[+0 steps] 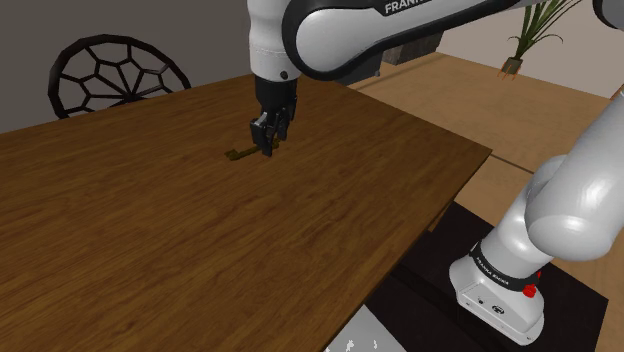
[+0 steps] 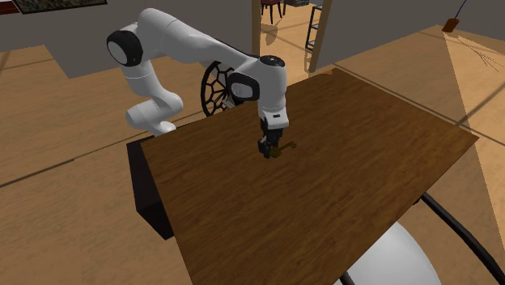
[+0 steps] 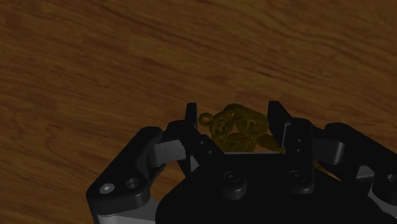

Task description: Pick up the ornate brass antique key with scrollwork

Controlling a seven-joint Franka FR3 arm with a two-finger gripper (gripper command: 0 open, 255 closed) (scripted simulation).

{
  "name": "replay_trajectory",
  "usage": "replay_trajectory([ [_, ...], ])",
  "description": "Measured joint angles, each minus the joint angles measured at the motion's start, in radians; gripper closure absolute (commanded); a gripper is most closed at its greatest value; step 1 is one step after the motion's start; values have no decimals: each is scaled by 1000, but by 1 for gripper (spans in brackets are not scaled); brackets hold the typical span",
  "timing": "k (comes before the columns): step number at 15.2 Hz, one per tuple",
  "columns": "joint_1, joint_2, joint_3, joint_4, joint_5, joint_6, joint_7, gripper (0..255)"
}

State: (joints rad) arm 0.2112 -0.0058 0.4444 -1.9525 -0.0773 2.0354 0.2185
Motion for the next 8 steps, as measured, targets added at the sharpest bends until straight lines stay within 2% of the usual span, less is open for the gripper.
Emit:
replay_trajectory([
  [8,-2,-12,-2,45,8,-62,-7,255],
])
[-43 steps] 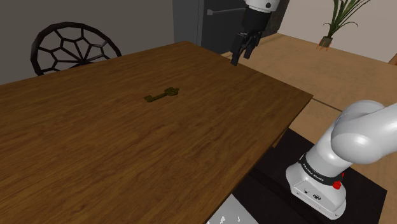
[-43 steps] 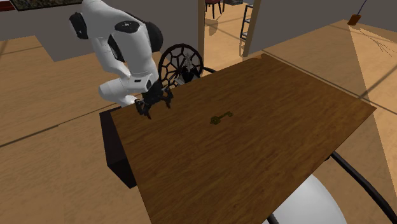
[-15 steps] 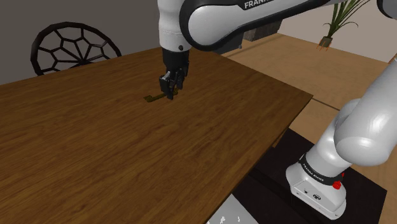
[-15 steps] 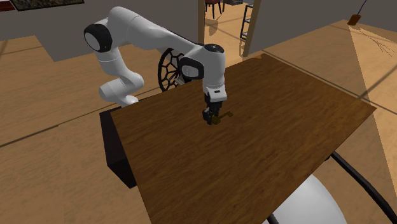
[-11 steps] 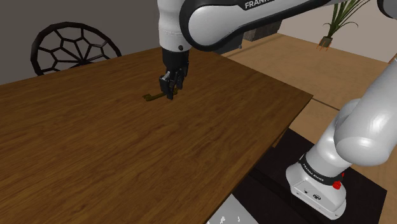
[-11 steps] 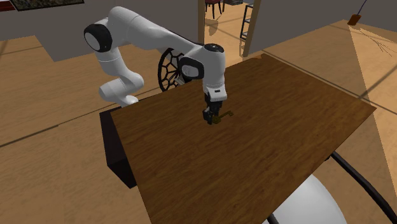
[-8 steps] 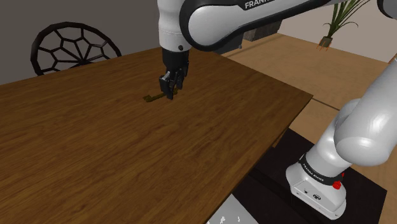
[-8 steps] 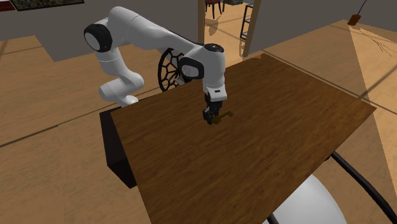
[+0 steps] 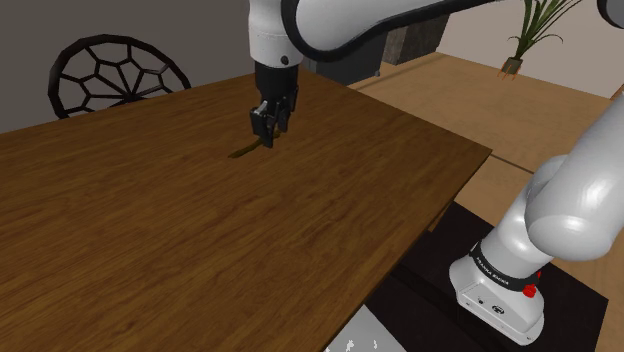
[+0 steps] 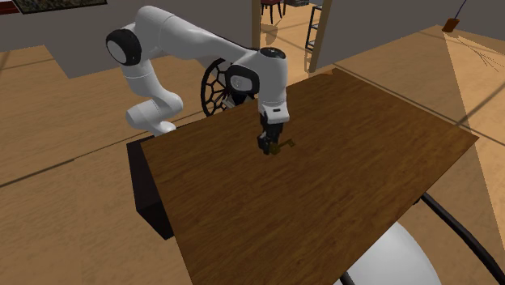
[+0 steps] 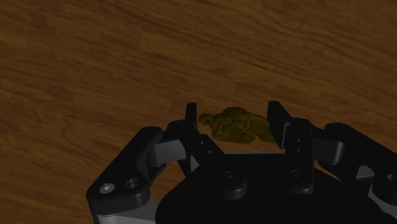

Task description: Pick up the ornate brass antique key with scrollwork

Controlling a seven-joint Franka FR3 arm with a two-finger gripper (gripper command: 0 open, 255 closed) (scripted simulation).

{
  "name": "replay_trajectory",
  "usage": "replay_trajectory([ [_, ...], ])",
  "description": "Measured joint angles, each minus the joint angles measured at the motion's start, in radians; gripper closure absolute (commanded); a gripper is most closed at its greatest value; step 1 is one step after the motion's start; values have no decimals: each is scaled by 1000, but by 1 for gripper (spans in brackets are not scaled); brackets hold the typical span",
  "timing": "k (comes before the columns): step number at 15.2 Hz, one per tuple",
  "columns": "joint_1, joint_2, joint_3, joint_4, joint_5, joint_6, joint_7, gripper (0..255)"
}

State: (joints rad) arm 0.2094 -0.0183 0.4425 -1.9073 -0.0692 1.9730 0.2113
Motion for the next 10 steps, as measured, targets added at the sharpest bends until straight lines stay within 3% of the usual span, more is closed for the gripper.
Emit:
replay_trajectory([
  [10,-1,-6,-1,125,6,-130,-12,255],
])
